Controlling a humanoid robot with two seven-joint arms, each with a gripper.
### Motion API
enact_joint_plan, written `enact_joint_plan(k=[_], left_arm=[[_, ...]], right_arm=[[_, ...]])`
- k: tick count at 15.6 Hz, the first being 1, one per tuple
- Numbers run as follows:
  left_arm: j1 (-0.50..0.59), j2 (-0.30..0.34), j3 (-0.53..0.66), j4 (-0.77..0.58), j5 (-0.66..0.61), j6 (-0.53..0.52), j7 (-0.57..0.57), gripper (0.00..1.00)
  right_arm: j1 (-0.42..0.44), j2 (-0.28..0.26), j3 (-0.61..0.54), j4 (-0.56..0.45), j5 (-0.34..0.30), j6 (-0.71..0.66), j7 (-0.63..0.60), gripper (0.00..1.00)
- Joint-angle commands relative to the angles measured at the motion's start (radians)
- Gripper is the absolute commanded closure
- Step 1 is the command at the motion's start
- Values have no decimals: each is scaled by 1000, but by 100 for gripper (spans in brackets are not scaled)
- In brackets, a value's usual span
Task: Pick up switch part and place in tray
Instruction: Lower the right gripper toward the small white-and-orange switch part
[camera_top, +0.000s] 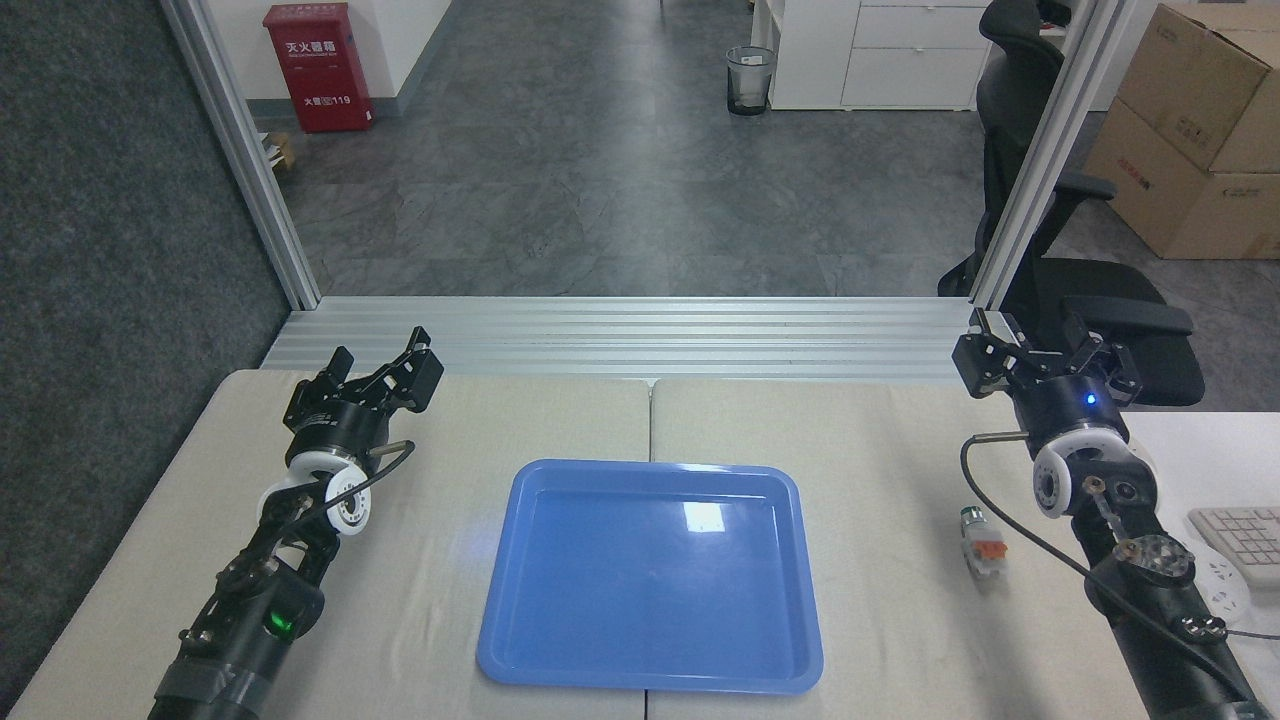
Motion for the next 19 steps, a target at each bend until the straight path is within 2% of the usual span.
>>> enact_joint_plan(k=[1, 16, 19], left_arm=[[0, 0, -2, 3, -9, 5, -1, 0], [-2, 0, 0, 5, 0, -1, 0, 0], [-2, 0, 0, 5, 0, -1, 0, 0]], right_arm=[[-32, 19, 40, -1, 0, 7, 4, 4], [-4, 5, 45, -1, 3, -4, 1, 3], [0, 5, 43, -1, 3, -59, 0, 2]])
